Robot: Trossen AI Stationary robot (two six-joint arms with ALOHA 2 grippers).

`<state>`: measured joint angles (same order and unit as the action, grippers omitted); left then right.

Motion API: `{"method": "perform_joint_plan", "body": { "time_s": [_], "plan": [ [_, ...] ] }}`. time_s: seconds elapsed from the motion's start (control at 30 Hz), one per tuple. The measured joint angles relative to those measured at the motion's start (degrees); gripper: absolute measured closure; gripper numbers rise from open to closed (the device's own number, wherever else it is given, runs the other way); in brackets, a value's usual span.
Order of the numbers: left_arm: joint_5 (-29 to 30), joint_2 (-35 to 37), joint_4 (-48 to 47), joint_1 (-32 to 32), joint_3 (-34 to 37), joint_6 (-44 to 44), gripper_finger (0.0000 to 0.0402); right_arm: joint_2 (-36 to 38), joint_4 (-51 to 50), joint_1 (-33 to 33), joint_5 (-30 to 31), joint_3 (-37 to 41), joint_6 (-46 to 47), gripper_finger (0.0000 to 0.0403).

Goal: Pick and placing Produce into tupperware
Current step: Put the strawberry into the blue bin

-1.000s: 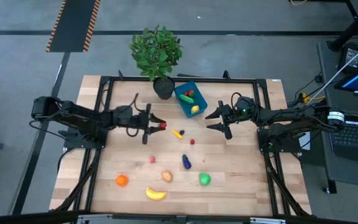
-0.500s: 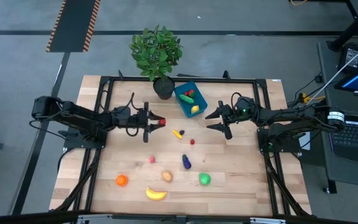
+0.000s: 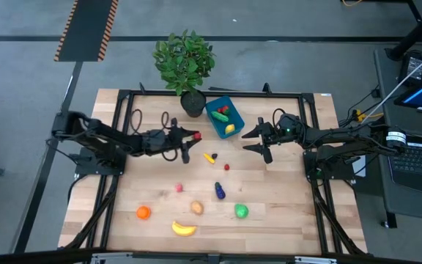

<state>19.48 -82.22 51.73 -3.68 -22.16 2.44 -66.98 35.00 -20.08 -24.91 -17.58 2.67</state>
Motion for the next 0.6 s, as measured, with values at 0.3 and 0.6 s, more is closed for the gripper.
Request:
{"method": "perform_joint_plan", "body": {
  "time_s": [0.3,0.6],
  "plan": [
    [0.5,-13.6,-0.1,0.0,-11.2,-1.5,0.0282,0.0,-0.8,0.6,0.0,0.0,0.3,0.0173],
    [4.1,-21.9,-0.5,-1.0,-20.1,-3.3,0.0282,0.0,-0.9,2.7,-0.1,0.0,1.6,0.0173]
  ]
}}
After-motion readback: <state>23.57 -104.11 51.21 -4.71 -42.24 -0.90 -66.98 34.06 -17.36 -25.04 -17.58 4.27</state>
